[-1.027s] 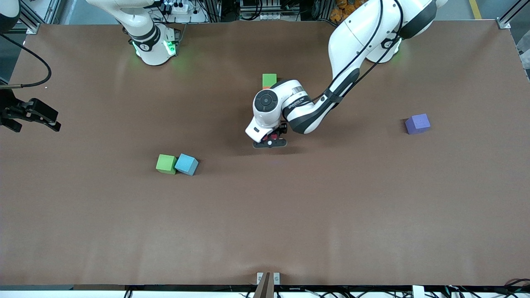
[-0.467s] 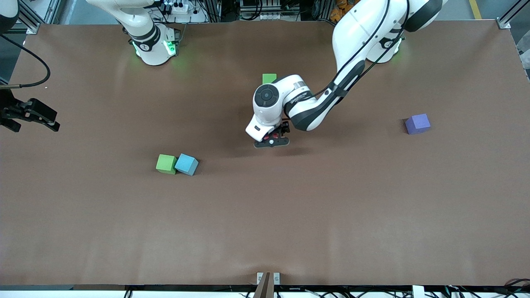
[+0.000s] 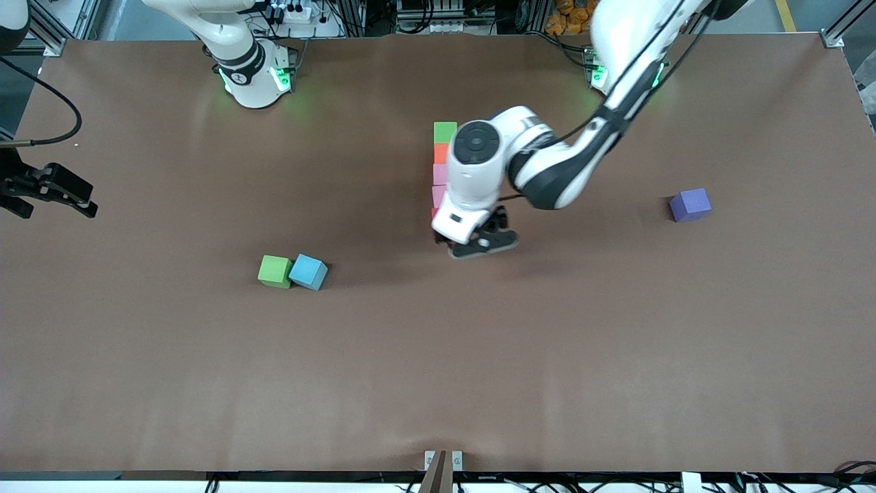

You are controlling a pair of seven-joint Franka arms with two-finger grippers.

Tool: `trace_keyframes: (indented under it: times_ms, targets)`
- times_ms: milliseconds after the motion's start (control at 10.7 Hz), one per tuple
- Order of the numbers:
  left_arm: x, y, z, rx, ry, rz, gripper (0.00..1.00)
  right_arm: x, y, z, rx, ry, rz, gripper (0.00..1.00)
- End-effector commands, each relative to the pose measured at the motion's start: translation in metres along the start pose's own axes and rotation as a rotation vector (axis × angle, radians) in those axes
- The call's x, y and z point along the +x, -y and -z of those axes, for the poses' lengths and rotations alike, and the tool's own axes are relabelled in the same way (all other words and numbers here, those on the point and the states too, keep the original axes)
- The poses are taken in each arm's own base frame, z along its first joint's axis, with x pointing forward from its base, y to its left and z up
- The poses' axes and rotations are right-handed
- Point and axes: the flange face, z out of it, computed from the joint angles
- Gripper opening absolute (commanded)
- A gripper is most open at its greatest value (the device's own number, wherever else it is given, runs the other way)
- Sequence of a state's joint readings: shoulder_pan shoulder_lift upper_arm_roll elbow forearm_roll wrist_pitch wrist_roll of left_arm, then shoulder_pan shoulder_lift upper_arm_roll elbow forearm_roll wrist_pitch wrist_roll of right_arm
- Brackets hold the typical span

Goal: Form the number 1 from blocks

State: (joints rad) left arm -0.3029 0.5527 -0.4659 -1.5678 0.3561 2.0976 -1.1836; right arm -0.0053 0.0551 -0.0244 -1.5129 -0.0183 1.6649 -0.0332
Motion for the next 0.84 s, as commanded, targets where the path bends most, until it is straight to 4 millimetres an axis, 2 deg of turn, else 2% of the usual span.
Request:
trace_keyframes:
  times_ms: [0,93,280,373,654,747]
  targets:
    - [0.056,0.044,0.041,0.013,-0.010,0.098,1.00,0.002,-0.002,0.005,-0.004,0.002,0.007,1.00]
    - [0.075,0.059,0.055,0.021,-0.019,0.114,1.00,0.002,-0.001,0.005,-0.004,0.002,0.009,1.00]
    - [0.099,0.090,0.082,0.037,-0.034,0.127,1.00,0.001,0.000,0.005,-0.002,0.005,0.004,1.00]
    - [0.103,0.104,0.096,0.063,-0.027,0.118,1.00,0.000,0.001,0.007,-0.003,0.003,0.004,1.00]
    - [0.128,0.166,0.132,0.083,0.049,0.028,1.00,0.001,0.000,0.005,-0.002,0.006,0.002,1.00]
    - [0.127,0.184,0.150,0.056,0.079,-0.026,1.00,0.001,0.000,0.004,-0.001,0.010,0.001,1.00]
